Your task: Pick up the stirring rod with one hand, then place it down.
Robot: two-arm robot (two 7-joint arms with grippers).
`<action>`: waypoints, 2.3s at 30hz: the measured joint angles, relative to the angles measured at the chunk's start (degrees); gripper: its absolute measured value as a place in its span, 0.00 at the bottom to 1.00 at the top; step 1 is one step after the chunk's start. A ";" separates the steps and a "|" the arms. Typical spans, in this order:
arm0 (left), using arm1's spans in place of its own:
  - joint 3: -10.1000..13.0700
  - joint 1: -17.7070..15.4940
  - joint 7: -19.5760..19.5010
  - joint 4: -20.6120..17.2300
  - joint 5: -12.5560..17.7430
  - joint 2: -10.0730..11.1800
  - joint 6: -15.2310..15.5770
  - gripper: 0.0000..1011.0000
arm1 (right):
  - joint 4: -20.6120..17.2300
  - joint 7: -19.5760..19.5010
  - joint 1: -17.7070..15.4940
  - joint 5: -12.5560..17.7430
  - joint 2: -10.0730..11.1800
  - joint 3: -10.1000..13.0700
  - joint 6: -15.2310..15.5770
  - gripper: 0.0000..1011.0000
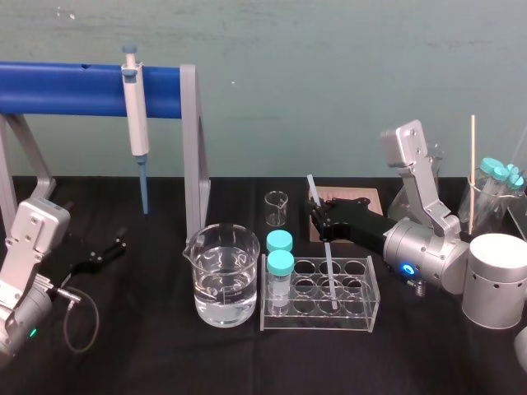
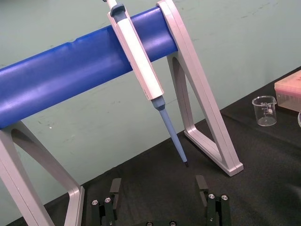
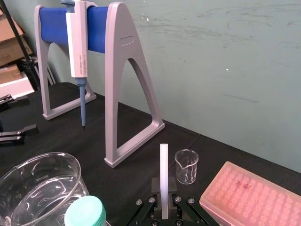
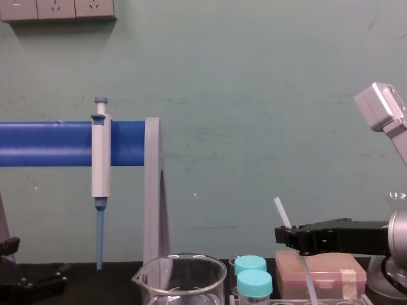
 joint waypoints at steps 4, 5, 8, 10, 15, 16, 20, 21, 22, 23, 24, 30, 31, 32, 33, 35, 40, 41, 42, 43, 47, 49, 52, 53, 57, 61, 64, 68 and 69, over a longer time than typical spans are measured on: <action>0.00 0.00 0.00 0.00 0.00 0.00 0.00 0.99 | -0.02 -0.01 -0.13 0.02 -0.06 0.18 -0.35 0.07; 0.00 0.00 0.00 0.00 0.00 0.00 0.00 0.99 | -0.09 -0.02 -0.34 0.10 -0.15 0.45 -0.93 0.07; 0.00 0.00 0.00 0.00 0.00 0.00 0.00 0.99 | -0.49 0.00 -1.25 0.51 -0.66 1.44 -3.00 0.07; 0.00 0.00 0.00 0.00 0.00 0.00 0.00 0.99 | -0.63 0.01 -1.58 0.72 -0.89 1.81 -3.78 0.07; 0.00 0.00 0.00 0.00 0.00 0.00 0.00 0.99 | -0.92 0.32 -2.55 1.50 -1.43 2.93 -5.58 0.07; 0.00 0.00 0.00 0.00 0.00 0.00 0.00 0.99 | -0.96 0.37 -2.66 1.63 -1.48 3.05 -5.73 0.07; 0.00 0.00 0.00 0.00 0.00 0.00 0.00 0.99 | -1.14 0.61 -3.15 2.10 -1.61 3.55 -6.21 0.07; 0.00 0.00 0.00 0.00 0.00 0.00 0.00 0.99 | -1.20 0.70 -3.31 2.26 -1.61 3.69 -6.33 0.07; 0.00 0.00 0.00 0.00 0.00 0.00 0.00 0.99 | -1.23 0.74 -3.38 2.32 -1.61 3.74 -6.36 0.07; 0.00 0.00 0.00 0.00 0.00 0.00 0.00 0.99 | -1.34 0.86 -3.54 2.51 -1.57 3.83 -6.43 0.07; 0.00 0.00 0.00 0.00 0.00 0.00 0.00 0.99 | -1.34 0.86 -3.54 2.51 -1.57 3.83 -6.43 0.07; 0.00 0.00 0.00 0.00 0.00 0.00 0.00 0.99 | -2.77 1.99 -4.82 2.72 -0.83 3.91 -8.14 0.07; 0.00 0.00 0.00 0.00 0.00 0.00 0.00 0.99 | -3.02 2.24 -5.02 2.65 -0.66 3.84 -8.66 0.07; 0.00 0.00 0.00 0.00 0.00 0.00 0.00 0.99 | -3.23 2.45 -5.17 2.60 -0.53 3.78 -9.01 0.07; 0.00 0.00 0.00 0.00 0.00 0.00 0.00 0.99 | -3.47 2.67 -5.36 2.46 -0.38 3.71 -9.52 0.07; 0.00 0.00 0.00 0.00 0.00 0.00 0.00 0.99 | -4.17 3.12 -5.96 1.94 0.00 3.54 -10.96 0.07; 0.00 0.00 0.00 0.00 0.01 0.00 0.00 0.99 | -5.58 3.48 -7.22 0.67 0.61 3.54 -14.24 0.07; 0.00 0.00 0.00 0.00 0.01 0.00 0.00 0.99 | -6.02 3.52 -7.61 0.23 0.79 3.62 -15.21 0.07; 0.00 0.00 0.00 0.00 0.00 0.00 0.00 0.99 | -6.43 3.55 -8.02 -0.16 0.93 3.77 -16.03 0.07; 0.00 0.00 0.00 0.00 0.00 0.00 0.00 0.99 | -6.60 3.56 -8.18 -0.32 0.99 3.85 -16.34 0.07; 0.00 0.00 0.00 0.00 0.00 0.00 0.00 0.99 | -7.48 3.56 -8.85 -1.01 1.18 4.33 -17.68 0.07; 0.00 0.00 0.00 0.00 0.01 0.00 0.00 0.99 | -8.27 3.57 -9.13 -1.53 1.33 4.71 -18.71 0.07; 0.00 0.00 0.00 0.00 0.01 0.00 0.00 0.99 | -9.26 3.57 -9.36 -1.85 1.39 5.30 -19.81 0.07; 0.00 0.00 0.00 0.00 0.00 0.00 0.00 0.99 | -9.62 3.57 -9.40 -1.86 1.39 5.53 -20.21 0.07; 0.00 0.00 0.00 0.00 0.00 0.00 0.00 0.99 | -11.90 3.52 -9.53 -1.53 1.13 7.44 -22.10 0.07; 0.00 0.00 0.00 0.00 0.01 0.00 0.00 0.99 | -13.58 3.38 -9.73 -0.88 0.96 8.91 -22.83 0.07; 0.00 0.00 0.00 0.00 0.00 0.00 0.00 0.99 | -14.53 2.98 -9.94 -0.50 0.91 9.90 -23.13 0.07; 0.00 0.00 0.00 0.00 0.00 0.00 0.00 0.99 | -15.30 2.21 -10.36 -0.38 0.95 11.11 -23.11 0.07; 0.00 0.00 0.00 0.00 0.01 0.00 0.00 0.99 | -15.46 1.94 -10.50 -0.28 0.97 11.53 -22.96 0.07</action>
